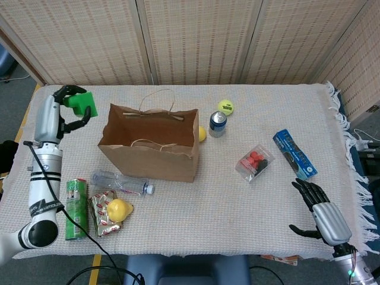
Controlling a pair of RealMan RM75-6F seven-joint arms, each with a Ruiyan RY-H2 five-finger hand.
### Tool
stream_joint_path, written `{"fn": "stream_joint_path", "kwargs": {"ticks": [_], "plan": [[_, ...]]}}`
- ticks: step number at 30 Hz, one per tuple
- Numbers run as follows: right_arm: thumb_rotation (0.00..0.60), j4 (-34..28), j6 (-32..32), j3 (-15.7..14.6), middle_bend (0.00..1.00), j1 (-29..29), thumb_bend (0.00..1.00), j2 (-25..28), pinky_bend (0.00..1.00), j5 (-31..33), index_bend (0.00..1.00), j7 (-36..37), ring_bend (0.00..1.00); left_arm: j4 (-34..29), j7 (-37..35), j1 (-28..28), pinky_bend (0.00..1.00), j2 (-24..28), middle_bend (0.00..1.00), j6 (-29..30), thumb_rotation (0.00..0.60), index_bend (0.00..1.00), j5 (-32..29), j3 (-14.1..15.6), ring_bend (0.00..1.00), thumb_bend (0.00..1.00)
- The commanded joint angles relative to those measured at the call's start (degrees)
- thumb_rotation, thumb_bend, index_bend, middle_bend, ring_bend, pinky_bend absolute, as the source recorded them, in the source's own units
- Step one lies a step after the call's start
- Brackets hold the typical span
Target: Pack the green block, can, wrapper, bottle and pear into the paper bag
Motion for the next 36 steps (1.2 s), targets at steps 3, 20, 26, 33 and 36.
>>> {"fn": "stream_joint_path", "kwargs": {"ticks": [3,20,26,33,36], "plan": [[0.600,-0.6,-0.3,0.0,0.00,0.1,0.04,0.5,0.06,0.3,0.00,0.8,0.00,-2.9,4.5,-5.6,0.72,-4.5,0.64,0.6,0.600,0.71,-3.5,1.3,0.61,0.60],[0.600,-1.2,-1.0,-0.4,0.00,0.3,0.04,1.2,0.06,0.2,0.00,1.2,0.00,-2.0,7.5,-10.2,0.30,-7.4,0.07,-2.1,0.600,0.15,1.8,8.0,0.10,0.41],[0.600,-1.1,-1.1,-0.4,0.00,0.3,0.04,1.2,0.06,0.1,0.00,1.3,0.00,-2.8,5.5,-9.0,0.23,-6.1,0.02,-2.4,0.600,0.12,4.4,8.8,0.05,0.39],[0.600,-1.1,-0.9,-0.3,0.00,0.2,0.04,1.2,0.06,0.2,0.00,1.2,0.00,-5.3,2.8,-6.0,0.23,-3.4,0.02,-1.1,0.600,0.15,5.0,9.7,0.06,0.41],[0.600,-1.0,-0.9,-0.3,0.00,0.2,0.04,1.3,0.06,0.2,0.00,1.2,0.00,-6.5,0.9,-2.8,0.32,-1.5,0.13,2.3,0.600,0.28,7.4,10.1,0.16,0.49]]}}
